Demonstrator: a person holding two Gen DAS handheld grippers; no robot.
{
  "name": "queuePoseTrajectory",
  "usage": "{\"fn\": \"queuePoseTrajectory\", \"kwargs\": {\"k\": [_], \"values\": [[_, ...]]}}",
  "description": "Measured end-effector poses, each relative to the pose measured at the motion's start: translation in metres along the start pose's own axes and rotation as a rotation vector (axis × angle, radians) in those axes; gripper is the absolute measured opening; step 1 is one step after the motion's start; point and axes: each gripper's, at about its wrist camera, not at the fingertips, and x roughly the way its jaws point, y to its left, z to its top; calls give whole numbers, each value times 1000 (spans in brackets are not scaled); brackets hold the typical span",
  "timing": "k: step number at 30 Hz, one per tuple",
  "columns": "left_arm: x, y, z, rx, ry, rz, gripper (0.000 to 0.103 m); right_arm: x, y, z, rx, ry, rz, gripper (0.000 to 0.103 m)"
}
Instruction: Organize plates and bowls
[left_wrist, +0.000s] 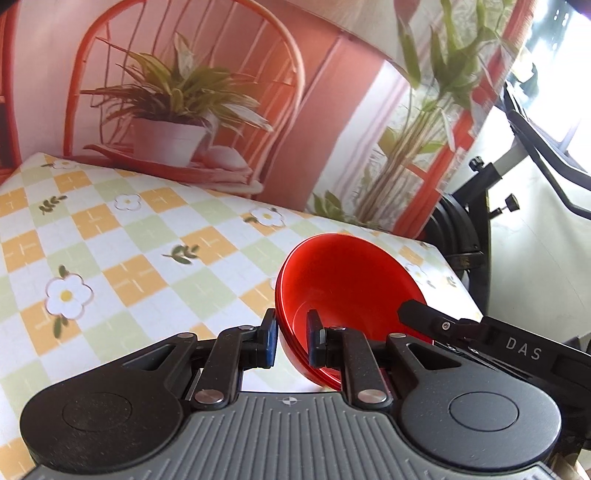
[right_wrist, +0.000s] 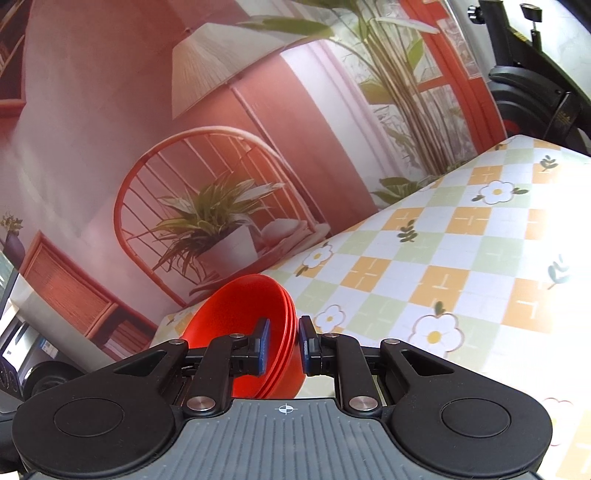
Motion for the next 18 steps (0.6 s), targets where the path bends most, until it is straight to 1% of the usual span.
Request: {"fn": "queuePoseTrajectory", "kwargs": {"k": [9, 18], "values": [[0, -42, -22, 76, 25, -39, 17, -32, -33, 2, 2, -21, -29, 17], [1, -48, -47, 97, 81, -48, 17, -49, -48, -9, -17, -2, -53, 17]]}}
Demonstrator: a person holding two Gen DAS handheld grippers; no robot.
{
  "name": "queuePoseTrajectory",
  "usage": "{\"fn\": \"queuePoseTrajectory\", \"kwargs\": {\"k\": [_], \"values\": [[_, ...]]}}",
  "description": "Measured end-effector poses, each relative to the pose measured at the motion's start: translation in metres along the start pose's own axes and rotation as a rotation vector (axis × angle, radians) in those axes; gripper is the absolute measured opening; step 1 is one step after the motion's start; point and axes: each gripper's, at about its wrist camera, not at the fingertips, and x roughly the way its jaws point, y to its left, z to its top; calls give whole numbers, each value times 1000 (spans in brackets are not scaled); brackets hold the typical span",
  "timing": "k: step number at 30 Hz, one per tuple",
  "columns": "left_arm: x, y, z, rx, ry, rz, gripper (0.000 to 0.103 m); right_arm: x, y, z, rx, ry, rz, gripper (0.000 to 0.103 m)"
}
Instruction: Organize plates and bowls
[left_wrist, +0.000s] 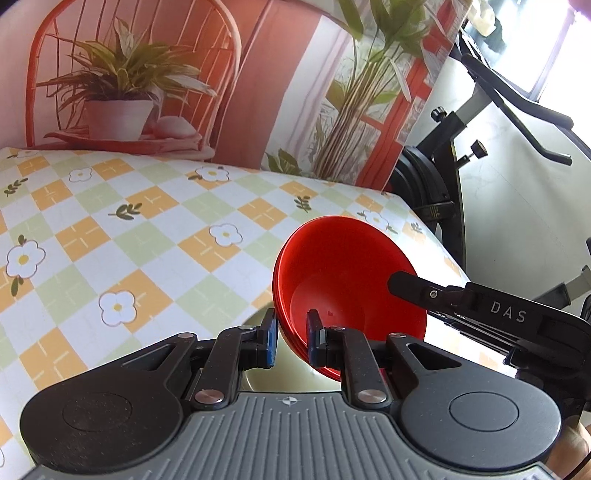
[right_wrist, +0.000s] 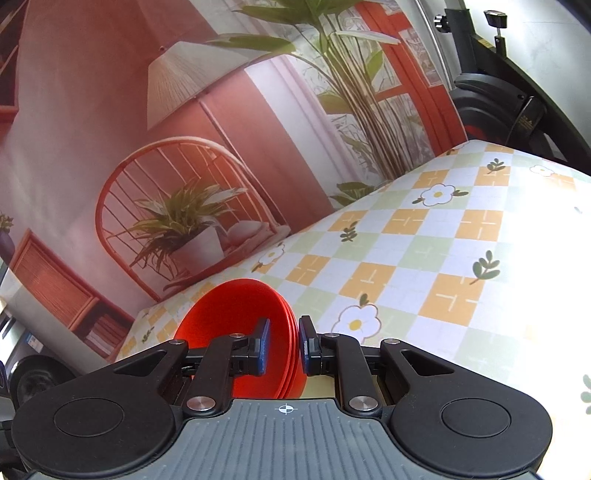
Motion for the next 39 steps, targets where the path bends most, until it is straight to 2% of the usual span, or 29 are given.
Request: {"fn": "queuePoseTrajectory", "kwargs": {"k": [14, 39], "values": [[0, -4, -26, 49, 57, 7, 17, -13, -11, -30, -1, 73, -42, 17], [3, 7, -42, 38, 95, -9, 19, -7, -4, -45, -21, 109, -104, 18]]}}
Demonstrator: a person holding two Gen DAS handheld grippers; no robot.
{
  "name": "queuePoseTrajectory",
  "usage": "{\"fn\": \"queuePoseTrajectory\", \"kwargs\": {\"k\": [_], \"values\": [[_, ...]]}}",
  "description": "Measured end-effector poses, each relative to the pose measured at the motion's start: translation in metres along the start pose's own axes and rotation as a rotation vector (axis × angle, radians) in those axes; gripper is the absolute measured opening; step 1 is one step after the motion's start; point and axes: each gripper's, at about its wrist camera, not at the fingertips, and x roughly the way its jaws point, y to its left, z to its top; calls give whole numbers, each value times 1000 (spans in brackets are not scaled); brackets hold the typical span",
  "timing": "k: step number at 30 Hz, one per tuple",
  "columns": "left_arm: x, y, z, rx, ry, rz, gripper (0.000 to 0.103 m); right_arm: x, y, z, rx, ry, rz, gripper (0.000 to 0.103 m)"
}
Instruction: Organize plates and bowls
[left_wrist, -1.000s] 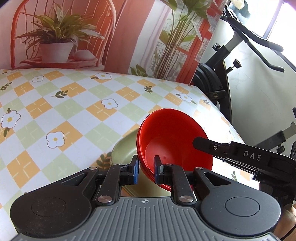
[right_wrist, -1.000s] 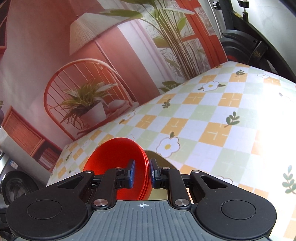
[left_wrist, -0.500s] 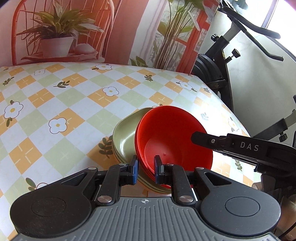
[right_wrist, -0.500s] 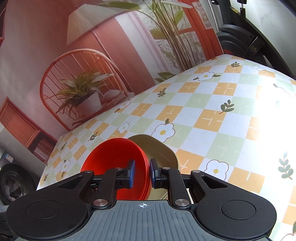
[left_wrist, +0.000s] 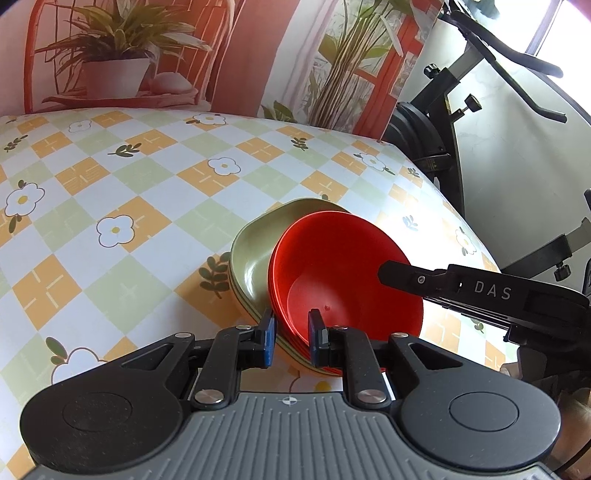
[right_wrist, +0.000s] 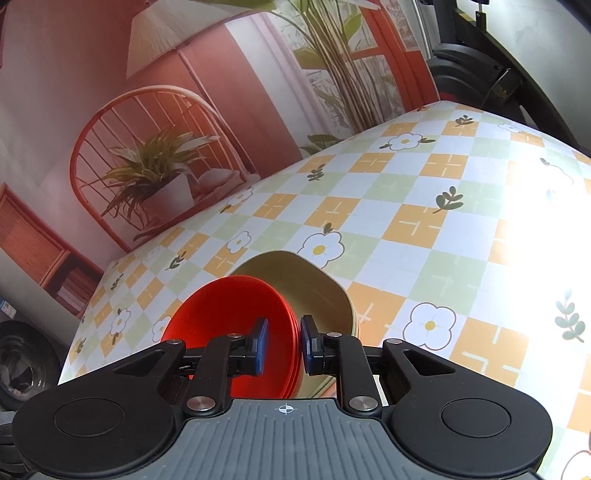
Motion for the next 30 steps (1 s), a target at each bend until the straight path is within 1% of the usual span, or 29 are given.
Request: {"fn": "queuePoseTrajectory", "kwargs": {"k": [12, 15, 18, 19, 21, 22, 25, 27, 29, 30], "values": [[-2, 0, -1, 3, -12, 3, 21, 0, 1, 1, -17, -1, -15, 19], [-6, -1, -1, 16, -20, 16, 21, -2, 2, 1, -26, -11, -27, 21], [-12, -1, 1, 19, -38, 30, 22, -6, 4, 2, -37, -23, -35, 25], [-14, -1, 2, 21, -47, 38, 25, -7, 5, 2, -42, -26, -40, 27], [-21, -1, 4, 25, -68, 59, 34, -11, 7, 3, -52, -36, -48, 29], [-25, -1, 5, 27, -79, 68, 41, -13, 8, 4, -59, -41, -52, 31], [-37, -1, 6, 34, -110, 94, 45, -20, 13, 7, -87, -65, -68, 35], [-47, -2, 7, 48, -136, 114, 51, -26, 17, 9, -109, -82, -76, 44], [-58, -3, 8, 63, -169, 133, 64, -34, 21, 10, -136, -103, -79, 56], [-63, -3, 8, 71, -185, 141, 67, -38, 23, 11, -149, -112, -79, 59]]}}
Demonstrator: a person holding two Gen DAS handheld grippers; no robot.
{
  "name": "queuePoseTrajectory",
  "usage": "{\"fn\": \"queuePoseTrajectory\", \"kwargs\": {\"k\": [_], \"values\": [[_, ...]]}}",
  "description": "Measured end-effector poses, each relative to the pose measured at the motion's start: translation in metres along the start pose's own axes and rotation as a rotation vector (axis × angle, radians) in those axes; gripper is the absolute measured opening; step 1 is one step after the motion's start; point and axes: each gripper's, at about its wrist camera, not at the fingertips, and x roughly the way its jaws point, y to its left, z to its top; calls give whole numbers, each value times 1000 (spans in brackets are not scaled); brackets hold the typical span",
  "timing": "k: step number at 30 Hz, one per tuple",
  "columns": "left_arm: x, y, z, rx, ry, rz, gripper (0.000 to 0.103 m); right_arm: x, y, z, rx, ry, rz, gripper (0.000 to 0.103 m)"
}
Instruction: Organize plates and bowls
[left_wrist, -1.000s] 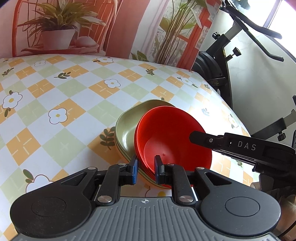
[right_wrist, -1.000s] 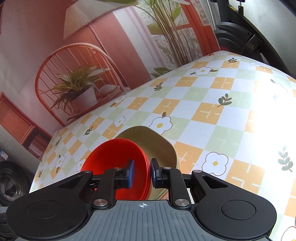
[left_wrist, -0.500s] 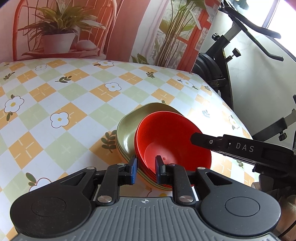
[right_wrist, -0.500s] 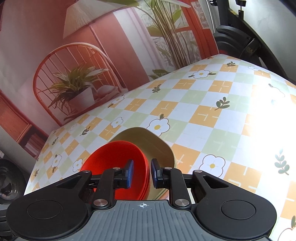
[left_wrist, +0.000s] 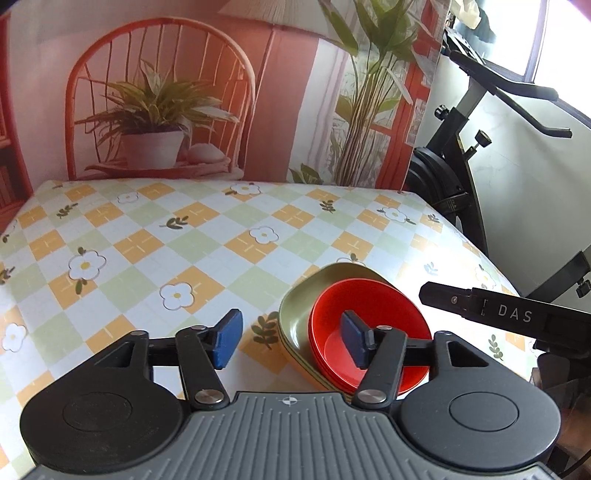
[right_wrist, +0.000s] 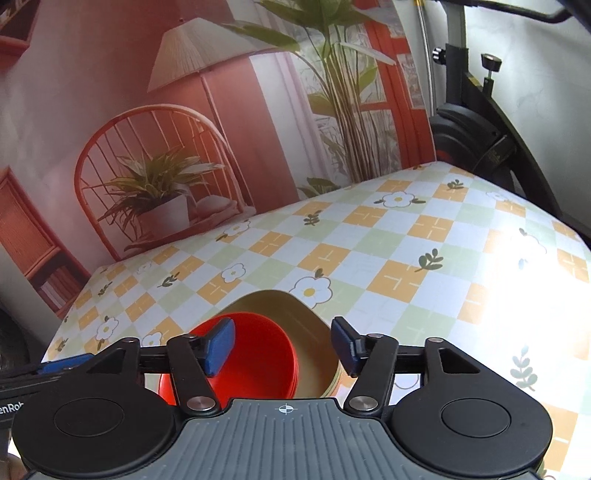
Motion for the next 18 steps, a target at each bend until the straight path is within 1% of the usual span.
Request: {"fn": "queuePoseTrajectory", "kwargs": {"k": [2, 3, 4, 5, 8, 9, 11, 13, 15, 18], "values": [[-11, 0, 3, 18, -31, 16, 80, -9, 3, 2, -21, -23, -2, 73], [-16, 0, 3, 25, -47, 28, 83, -13, 4, 4, -29, -33, 1, 76], [-21, 0, 4, 30, -61, 39, 90, -18, 6, 5, -36, -42, 6, 81], [-27, 0, 4, 34, -74, 46, 94, -22, 7, 6, -43, -50, 10, 87], [-40, 3, 6, 33, -98, 52, 97, -38, 12, 11, -70, -78, 12, 97], [-44, 4, 7, 32, -104, 53, 98, -43, 15, 12, -79, -84, 11, 98], [-54, 7, 8, 30, -122, 55, 103, -55, 21, 14, -102, -99, 8, 103], [-66, 9, 7, 22, -141, 44, 103, -69, 28, 15, -128, -124, -5, 103], [-77, 12, 7, 17, -161, 17, 103, -82, 32, 16, -149, -148, -11, 103], [-97, 13, 6, 17, -201, 7, 103, -101, 41, 17, -182, -174, -25, 103]]}}
